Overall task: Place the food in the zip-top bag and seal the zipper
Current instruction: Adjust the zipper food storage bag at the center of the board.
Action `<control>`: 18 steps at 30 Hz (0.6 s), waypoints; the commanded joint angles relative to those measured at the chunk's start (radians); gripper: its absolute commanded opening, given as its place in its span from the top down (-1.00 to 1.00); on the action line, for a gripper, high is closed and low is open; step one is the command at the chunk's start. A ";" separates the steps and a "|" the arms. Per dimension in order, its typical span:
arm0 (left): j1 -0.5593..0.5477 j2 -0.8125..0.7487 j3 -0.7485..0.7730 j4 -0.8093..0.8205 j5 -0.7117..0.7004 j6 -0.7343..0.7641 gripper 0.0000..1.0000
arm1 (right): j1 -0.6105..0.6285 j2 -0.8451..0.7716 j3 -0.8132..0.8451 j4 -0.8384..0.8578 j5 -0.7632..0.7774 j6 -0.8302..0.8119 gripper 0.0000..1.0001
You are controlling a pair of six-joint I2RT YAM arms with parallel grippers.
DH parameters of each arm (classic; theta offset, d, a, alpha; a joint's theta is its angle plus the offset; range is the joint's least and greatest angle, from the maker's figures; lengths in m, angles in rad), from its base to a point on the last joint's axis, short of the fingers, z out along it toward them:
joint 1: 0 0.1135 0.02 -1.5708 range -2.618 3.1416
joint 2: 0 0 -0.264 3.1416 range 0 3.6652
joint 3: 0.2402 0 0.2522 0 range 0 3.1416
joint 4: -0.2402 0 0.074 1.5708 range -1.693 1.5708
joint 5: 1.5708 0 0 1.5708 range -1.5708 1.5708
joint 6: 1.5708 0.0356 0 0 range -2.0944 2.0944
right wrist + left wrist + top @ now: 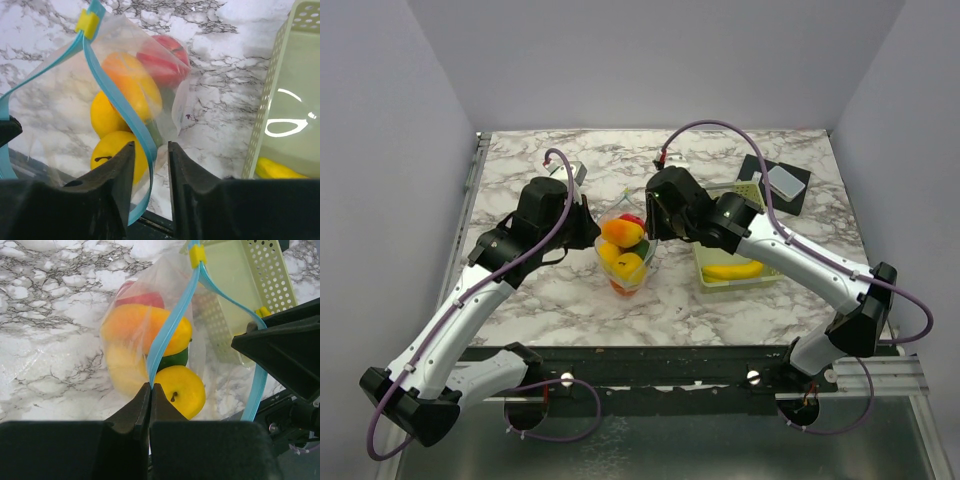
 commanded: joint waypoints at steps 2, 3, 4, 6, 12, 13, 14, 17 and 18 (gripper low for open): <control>0.003 -0.008 -0.004 0.023 -0.009 -0.001 1.00 | 0.005 -0.026 0.017 -0.046 0.055 0.003 0.10; 0.002 -0.007 -0.004 0.023 -0.007 -0.001 1.00 | 0.005 -0.037 0.020 -0.061 0.064 0.007 0.04; 0.002 -0.007 -0.004 0.022 -0.007 0.000 1.00 | 0.005 -0.046 0.019 -0.073 0.073 0.010 -0.03; 0.002 -0.006 -0.003 0.023 -0.007 0.001 1.00 | 0.005 -0.068 0.015 -0.093 0.093 0.017 -0.12; 0.003 -0.006 0.004 0.023 -0.007 0.005 1.00 | 0.005 -0.145 -0.025 -0.164 0.178 0.063 -0.31; 0.001 -0.006 0.003 0.023 -0.007 0.006 1.00 | 0.005 -0.159 -0.032 -0.178 0.196 0.071 -0.33; 0.002 -0.006 0.002 0.023 -0.009 0.007 1.00 | 0.005 -0.172 -0.040 -0.192 0.213 0.084 -0.36; 0.002 -0.005 0.001 0.023 -0.010 0.007 1.00 | 0.003 -0.211 -0.069 -0.236 0.269 0.127 -0.46; 0.002 -0.005 0.001 0.023 -0.009 0.007 1.00 | -0.001 -0.222 -0.079 -0.250 0.285 0.150 -0.49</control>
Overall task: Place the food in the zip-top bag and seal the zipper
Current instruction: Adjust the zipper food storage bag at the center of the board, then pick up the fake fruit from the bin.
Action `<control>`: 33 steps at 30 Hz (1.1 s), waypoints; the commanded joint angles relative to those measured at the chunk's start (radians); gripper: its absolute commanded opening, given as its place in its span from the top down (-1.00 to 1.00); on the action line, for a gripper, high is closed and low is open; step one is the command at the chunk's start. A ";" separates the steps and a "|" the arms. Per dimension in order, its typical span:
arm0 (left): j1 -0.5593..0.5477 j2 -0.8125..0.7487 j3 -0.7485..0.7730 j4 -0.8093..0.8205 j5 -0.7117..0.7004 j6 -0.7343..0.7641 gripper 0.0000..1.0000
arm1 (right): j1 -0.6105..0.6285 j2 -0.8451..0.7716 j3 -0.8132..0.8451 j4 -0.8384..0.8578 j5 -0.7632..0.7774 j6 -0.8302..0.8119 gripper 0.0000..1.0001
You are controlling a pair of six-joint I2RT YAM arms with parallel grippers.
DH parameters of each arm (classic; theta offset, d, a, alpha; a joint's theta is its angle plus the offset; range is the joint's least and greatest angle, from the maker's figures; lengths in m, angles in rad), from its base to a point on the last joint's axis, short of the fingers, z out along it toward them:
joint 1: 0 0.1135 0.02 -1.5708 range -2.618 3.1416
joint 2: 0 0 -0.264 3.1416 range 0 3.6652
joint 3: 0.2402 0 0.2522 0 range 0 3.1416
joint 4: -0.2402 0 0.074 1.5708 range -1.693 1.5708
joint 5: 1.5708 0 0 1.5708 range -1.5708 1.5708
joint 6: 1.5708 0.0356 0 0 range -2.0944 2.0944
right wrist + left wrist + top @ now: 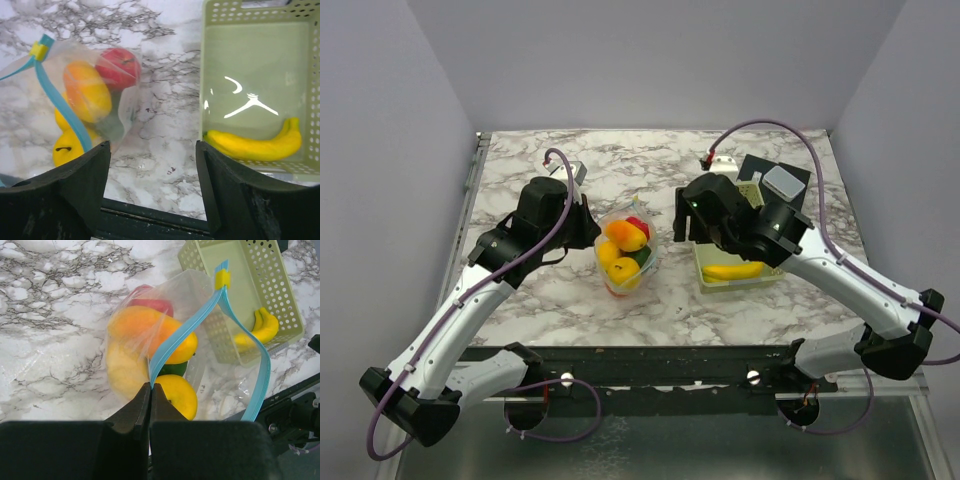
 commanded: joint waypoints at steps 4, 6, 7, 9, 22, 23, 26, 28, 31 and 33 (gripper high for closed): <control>0.002 -0.003 0.002 0.018 -0.008 0.005 1.00 | -0.027 -0.076 -0.092 -0.143 0.128 0.125 -0.51; 0.002 -0.005 0.004 0.019 -0.008 0.006 1.00 | -0.042 -0.082 -0.115 -0.166 0.132 0.150 -0.54; 0.002 -0.005 0.005 0.018 -0.008 0.006 1.00 | -0.049 -0.085 -0.133 -0.175 0.133 0.159 -0.55; 0.002 -0.004 0.007 0.018 -0.008 0.006 1.00 | -0.066 -0.087 -0.161 -0.185 0.130 0.175 -0.57; 0.002 -0.009 0.002 0.018 -0.007 0.017 1.00 | -0.269 -0.055 -0.335 -0.150 0.036 0.178 -0.61; 0.003 -0.009 0.001 0.018 -0.008 0.017 1.00 | -0.280 -0.055 -0.346 -0.145 0.035 0.183 -0.65; 0.002 -0.010 -0.001 0.018 -0.006 0.020 1.00 | -0.318 -0.055 -0.389 -0.126 0.025 0.196 -0.71; 0.002 -0.011 -0.001 0.018 -0.005 0.022 1.00 | -0.341 -0.052 -0.413 -0.125 0.023 0.213 -0.76; 0.002 -0.011 -0.001 0.018 -0.003 0.024 1.00 | -0.374 -0.049 -0.451 -0.116 0.024 0.241 -0.81; 0.002 -0.011 -0.001 0.018 -0.002 0.027 1.00 | -0.403 -0.047 -0.476 -0.099 0.014 0.251 -0.81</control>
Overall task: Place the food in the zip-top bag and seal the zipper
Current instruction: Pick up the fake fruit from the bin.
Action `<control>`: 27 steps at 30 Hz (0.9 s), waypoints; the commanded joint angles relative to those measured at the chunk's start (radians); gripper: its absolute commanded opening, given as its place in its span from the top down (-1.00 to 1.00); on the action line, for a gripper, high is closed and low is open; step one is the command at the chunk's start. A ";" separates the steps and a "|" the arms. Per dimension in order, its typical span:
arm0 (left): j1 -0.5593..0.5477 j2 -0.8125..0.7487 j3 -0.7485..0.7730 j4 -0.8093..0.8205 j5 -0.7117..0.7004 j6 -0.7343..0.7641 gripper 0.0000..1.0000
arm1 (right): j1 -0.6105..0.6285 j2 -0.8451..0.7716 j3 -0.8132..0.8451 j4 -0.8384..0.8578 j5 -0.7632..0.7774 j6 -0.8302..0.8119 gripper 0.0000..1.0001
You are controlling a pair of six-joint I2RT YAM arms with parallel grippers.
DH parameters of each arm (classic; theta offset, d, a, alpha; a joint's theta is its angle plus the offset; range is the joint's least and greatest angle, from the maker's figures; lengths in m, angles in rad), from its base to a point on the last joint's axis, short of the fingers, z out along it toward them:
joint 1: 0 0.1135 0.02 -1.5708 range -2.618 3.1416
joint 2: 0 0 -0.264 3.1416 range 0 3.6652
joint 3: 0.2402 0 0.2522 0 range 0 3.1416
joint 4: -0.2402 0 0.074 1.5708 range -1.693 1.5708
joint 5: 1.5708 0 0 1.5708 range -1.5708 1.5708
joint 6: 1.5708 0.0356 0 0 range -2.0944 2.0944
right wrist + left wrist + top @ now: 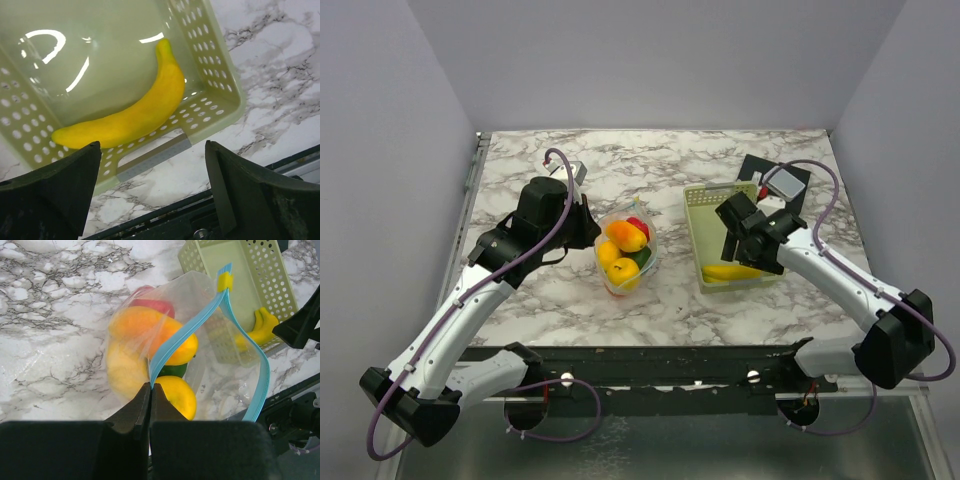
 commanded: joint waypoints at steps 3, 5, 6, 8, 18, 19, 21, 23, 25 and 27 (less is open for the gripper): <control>0.001 -0.013 -0.002 0.018 0.000 0.022 1.00 | -0.089 0.009 -0.070 0.076 -0.044 0.054 -0.81; 0.002 -0.015 -0.002 0.018 0.001 0.024 1.00 | -0.114 0.013 -0.086 0.104 -0.062 0.051 -0.81; 0.002 -0.015 -0.002 0.017 0.001 0.023 1.00 | -0.125 0.018 -0.089 0.117 -0.070 0.049 -0.81; 0.003 -0.018 -0.005 0.018 0.002 0.023 1.00 | -0.144 0.032 -0.094 0.138 -0.082 0.046 -0.81; 0.002 -0.025 0.000 0.008 -0.005 0.031 1.00 | -0.169 0.124 -0.093 0.215 -0.109 0.032 -0.76; 0.002 -0.026 0.001 0.006 -0.005 0.032 1.00 | -0.171 0.131 -0.093 0.218 -0.110 0.030 -0.75; 0.001 -0.027 0.002 0.005 -0.005 0.031 1.00 | -0.172 0.143 -0.099 0.222 -0.107 0.028 -0.74; 0.003 -0.028 0.002 0.004 -0.006 0.032 1.00 | -0.174 0.153 -0.109 0.225 -0.100 0.027 -0.73; 0.004 -0.026 0.003 0.002 -0.005 0.034 1.00 | -0.175 0.159 -0.121 0.231 -0.102 0.020 -0.71; 0.003 -0.025 0.006 -0.001 -0.003 0.034 1.00 | -0.177 0.165 -0.133 0.236 -0.104 0.014 -0.67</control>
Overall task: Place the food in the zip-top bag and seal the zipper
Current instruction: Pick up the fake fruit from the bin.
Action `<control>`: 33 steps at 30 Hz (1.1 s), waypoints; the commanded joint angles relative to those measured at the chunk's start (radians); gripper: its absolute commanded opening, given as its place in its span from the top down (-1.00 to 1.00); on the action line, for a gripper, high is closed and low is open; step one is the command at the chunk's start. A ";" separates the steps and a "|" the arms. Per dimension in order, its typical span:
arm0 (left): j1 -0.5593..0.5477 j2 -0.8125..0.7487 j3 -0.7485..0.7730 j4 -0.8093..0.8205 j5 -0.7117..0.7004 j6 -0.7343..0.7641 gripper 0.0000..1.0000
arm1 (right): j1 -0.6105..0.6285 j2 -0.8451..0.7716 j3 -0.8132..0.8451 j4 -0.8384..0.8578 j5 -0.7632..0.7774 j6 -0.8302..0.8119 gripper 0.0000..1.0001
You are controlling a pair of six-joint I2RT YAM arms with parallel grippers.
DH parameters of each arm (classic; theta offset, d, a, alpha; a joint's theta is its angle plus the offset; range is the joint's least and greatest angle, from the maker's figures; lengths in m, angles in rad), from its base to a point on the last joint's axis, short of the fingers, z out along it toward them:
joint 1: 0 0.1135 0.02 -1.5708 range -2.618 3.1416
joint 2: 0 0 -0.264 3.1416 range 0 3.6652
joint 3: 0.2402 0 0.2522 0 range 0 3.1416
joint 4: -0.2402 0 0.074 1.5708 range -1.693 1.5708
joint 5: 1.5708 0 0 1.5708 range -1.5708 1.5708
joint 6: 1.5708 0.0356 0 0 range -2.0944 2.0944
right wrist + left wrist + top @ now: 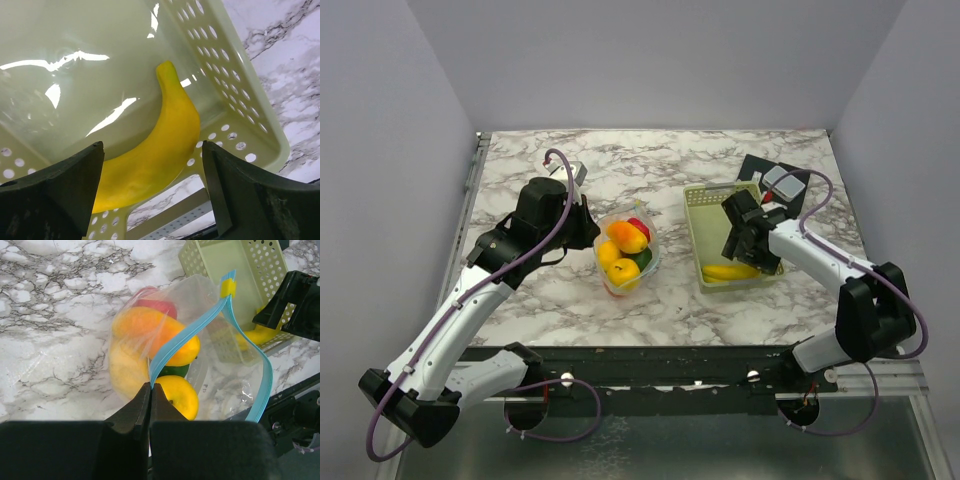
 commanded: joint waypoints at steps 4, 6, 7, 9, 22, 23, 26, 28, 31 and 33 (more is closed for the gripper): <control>0.002 -0.013 0.008 0.004 -0.002 0.014 1.00 | -0.008 0.033 -0.056 0.046 -0.013 -0.013 -0.59; 0.003 -0.011 0.008 0.005 -0.001 0.014 1.00 | -0.009 0.042 -0.069 0.057 -0.020 -0.014 -0.51; 0.003 -0.011 0.009 0.003 0.000 0.014 1.00 | -0.010 0.045 -0.074 0.063 -0.023 -0.015 -0.44; 0.003 -0.014 0.010 0.003 -0.002 0.015 1.00 | -0.011 0.047 -0.078 0.069 -0.023 -0.014 -0.30; 0.002 -0.020 0.008 0.002 -0.011 0.005 1.00 | -0.020 0.038 0.085 0.008 0.033 -0.032 0.69; 0.002 -0.020 0.010 0.001 -0.012 0.006 1.00 | -0.021 0.033 0.103 0.002 0.035 -0.036 0.77; 0.002 -0.019 0.012 0.000 -0.014 0.006 1.00 | -0.021 0.012 0.149 -0.010 0.046 -0.053 0.98; 0.003 -0.018 0.015 -0.002 -0.014 0.006 1.00 | -0.021 -0.005 0.176 -0.016 0.056 -0.073 0.99; 0.002 -0.017 0.017 -0.002 -0.016 0.008 1.00 | -0.021 -0.029 0.215 -0.027 0.075 -0.114 0.99; 0.002 -0.016 0.019 -0.002 -0.017 0.008 1.00 | -0.020 -0.056 0.235 -0.024 0.082 -0.144 0.99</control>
